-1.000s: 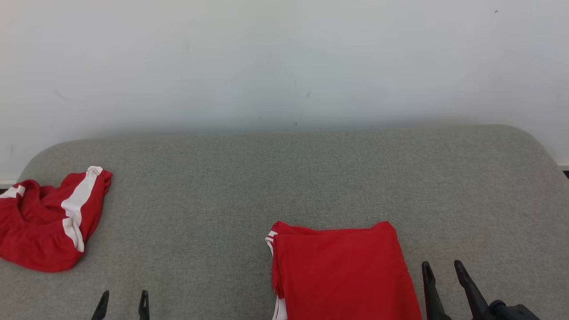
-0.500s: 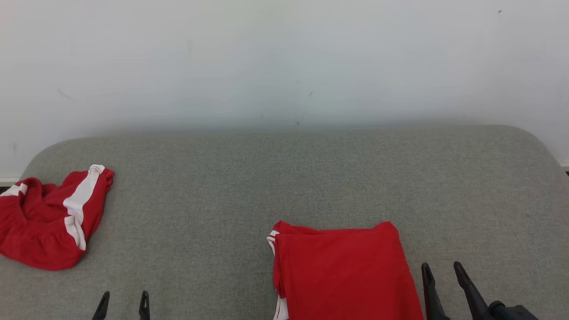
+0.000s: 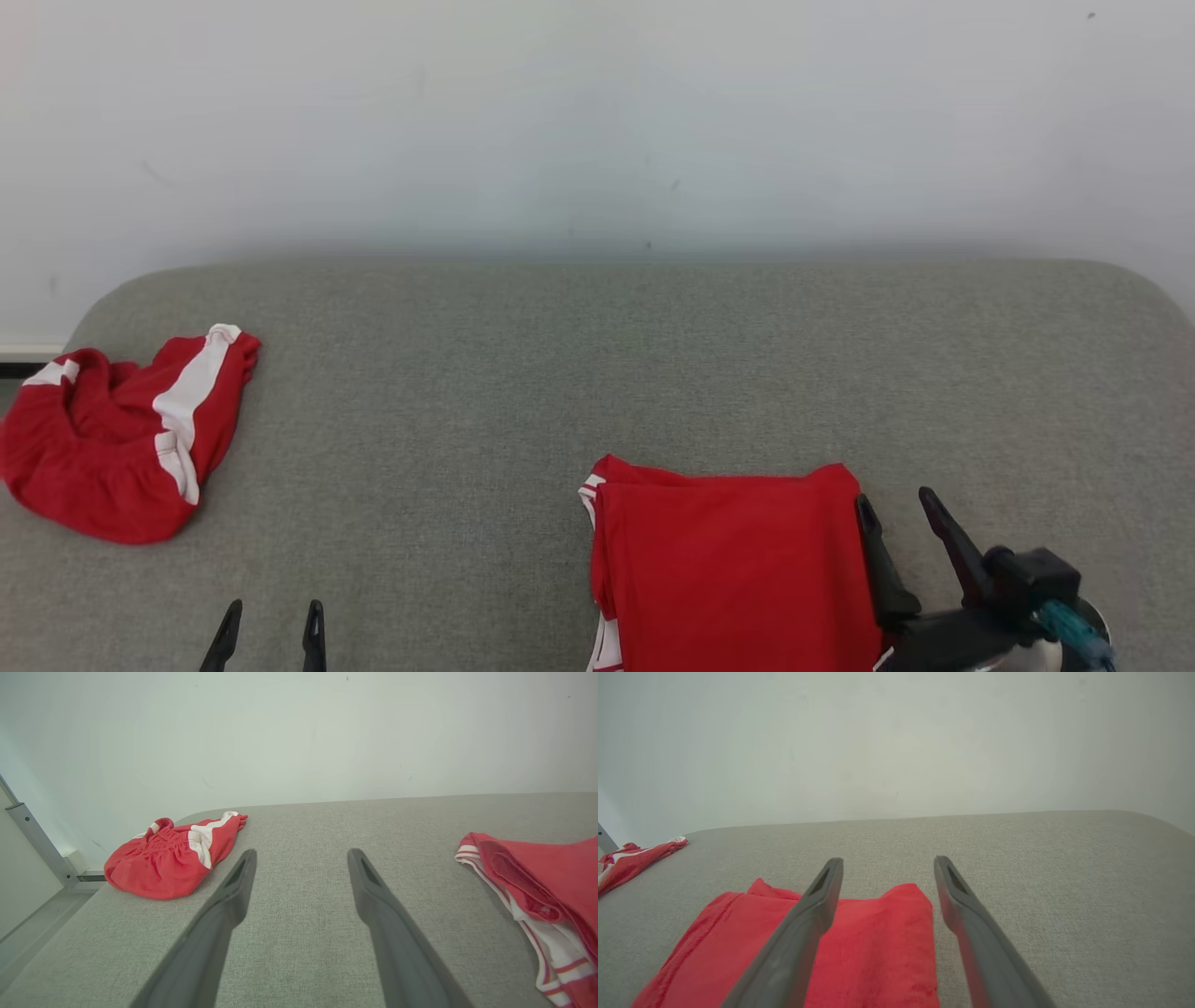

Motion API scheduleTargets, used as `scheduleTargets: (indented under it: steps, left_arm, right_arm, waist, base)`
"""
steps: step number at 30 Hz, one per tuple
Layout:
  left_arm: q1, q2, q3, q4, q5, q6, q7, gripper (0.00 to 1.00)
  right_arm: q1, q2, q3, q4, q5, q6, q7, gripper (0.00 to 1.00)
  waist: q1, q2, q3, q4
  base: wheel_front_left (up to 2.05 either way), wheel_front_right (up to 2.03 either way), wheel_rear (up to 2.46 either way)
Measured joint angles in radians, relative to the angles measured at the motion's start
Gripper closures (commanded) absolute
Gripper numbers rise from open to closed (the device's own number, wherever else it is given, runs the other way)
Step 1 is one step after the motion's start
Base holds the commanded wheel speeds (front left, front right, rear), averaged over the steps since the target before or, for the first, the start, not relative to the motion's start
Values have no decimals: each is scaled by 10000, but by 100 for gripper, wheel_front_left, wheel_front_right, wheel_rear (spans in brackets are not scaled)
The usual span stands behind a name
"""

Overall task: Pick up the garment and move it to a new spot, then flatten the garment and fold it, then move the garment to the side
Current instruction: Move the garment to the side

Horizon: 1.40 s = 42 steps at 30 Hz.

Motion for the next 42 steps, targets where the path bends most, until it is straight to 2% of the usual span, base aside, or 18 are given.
scheduleTargets:
  steps: [10,23,24,25,26,30,36,42]
  left_arm:
    - [-88,-4,12,35,-17,0,0,0]
    - [-441,10,77,40,-77,2,0,0]
    - [-479,8,69,50,-77,0,0,0]
    - [-479,8,69,50,-77,0,0,0]
    - [-505,6,58,59,-77,2,0,0]
    - [-588,-19,119,67,-134,2,0,0]
    - [-894,-67,142,10,-161,4,0,0]
    - [-1409,-132,-35,-50,-163,4,2,0]
  right_arm:
    - [-922,-399,222,2665,418,0,447,0]
    - [-2101,-301,1233,4953,1143,0,1093,0]
    - [-2170,-301,1363,5033,1250,0,1172,24]
    - [-2170,-301,1363,5033,1250,0,1172,85]
    - [-2244,-295,1482,5078,1371,0,1229,100]
    - [-2715,-341,1916,5172,2025,0,1360,100]
    - [-4103,-700,1983,5306,2522,2,1398,100]
    - [-5743,-1499,2054,5599,2610,2,1430,100]
  waist:
    - [0,0,226,346]
    - [0,0,733,226]
    - [-1,0,774,225]
    - [-1,0,774,225]
    - [-3,0,813,227]
    - [-2,0,1003,195]
    - [-1,1,1420,134]
    - [0,1,2080,164]
  base:
    - [0,0,0]
    - [0,0,0]
    - [0,0,0]
    - [0,0,0]
    - [0,0,0]
    - [0,0,0]
    - [0,0,0]
    - [0,0,0]
